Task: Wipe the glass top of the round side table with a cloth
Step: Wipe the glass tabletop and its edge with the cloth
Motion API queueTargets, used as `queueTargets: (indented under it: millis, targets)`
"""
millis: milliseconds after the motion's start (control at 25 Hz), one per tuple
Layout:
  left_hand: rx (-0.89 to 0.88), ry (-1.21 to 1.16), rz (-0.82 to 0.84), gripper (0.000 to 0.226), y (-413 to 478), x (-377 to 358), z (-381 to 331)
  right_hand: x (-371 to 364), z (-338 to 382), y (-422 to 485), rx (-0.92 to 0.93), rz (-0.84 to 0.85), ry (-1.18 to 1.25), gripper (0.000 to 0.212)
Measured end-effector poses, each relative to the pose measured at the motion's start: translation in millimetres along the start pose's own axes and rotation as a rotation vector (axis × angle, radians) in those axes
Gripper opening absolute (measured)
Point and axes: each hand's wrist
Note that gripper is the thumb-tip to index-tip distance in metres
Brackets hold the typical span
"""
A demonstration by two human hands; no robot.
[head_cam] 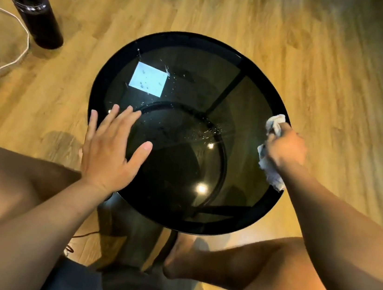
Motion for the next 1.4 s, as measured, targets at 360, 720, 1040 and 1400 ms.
queueTargets:
  millis: [360,720,1040,1400]
  targets:
    - [-0.017,-0.114,-0.026,0.064,-2.7,-0.1,1.3,-23.0,166.2,-181.1,0.836,0.127,0.229,0.034]
    - [0.033,-0.109,-0.034,0.062,-0.1,-3.9,3.9,3.5,-37.1,-11.8,0.055,-0.009,-0.051,0.037]
    - [0.052,-0.25,-0.043,0.063,-2.1,-0.3,2.3,-22.8,194.0,-157.7,0.688,0.091,0.169,0.03]
    - [0.338,-0.636,-0.013,0.059,0.3,10.4,-8.3,-0.8,3.8,-65.5,0.3,0.036,-0.095,0.029]
Point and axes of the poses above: each hand's wrist, its own y-axis towards the middle knuckle, its own x-axis out of the back of the hand, z = x × y, and after that the axes turned 11 degrees about x, right-handed
